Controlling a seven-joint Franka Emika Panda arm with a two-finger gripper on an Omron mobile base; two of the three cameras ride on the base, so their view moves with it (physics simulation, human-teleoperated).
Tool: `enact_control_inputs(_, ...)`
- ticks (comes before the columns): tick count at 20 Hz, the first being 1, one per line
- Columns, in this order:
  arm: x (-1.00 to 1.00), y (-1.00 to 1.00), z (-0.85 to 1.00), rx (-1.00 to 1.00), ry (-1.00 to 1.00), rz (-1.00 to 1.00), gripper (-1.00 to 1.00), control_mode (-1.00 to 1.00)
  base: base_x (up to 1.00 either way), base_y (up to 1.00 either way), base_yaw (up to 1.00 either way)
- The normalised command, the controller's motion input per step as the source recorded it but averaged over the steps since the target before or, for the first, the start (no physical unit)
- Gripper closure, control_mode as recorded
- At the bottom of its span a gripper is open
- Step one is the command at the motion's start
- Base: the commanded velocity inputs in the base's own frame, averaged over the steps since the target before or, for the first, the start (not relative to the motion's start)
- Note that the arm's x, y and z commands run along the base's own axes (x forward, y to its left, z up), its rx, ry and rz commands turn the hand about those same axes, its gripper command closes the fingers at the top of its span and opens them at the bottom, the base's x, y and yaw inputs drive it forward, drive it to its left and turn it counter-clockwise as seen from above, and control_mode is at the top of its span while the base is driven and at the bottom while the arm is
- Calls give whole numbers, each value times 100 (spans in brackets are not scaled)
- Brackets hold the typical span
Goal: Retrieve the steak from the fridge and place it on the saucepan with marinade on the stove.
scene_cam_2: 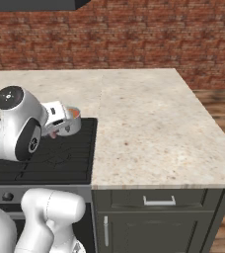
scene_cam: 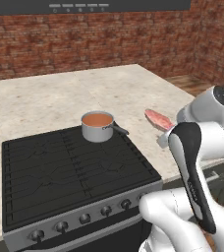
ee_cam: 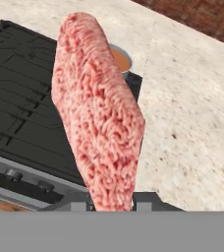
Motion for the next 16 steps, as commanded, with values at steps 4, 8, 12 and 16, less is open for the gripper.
enact_control_inputs(4,100,27,0,0,18,0,100,-100,0,0,0)
enact_control_inputs(8,99,38,-2,0,15,0,100,-100,0,0,0)
enact_control_inputs(12,60,31,-17,4,2,0,100,-100,0,0,0)
enact_control_inputs(16,22,16,-22,14,0,0,100,-100,0,0,0)
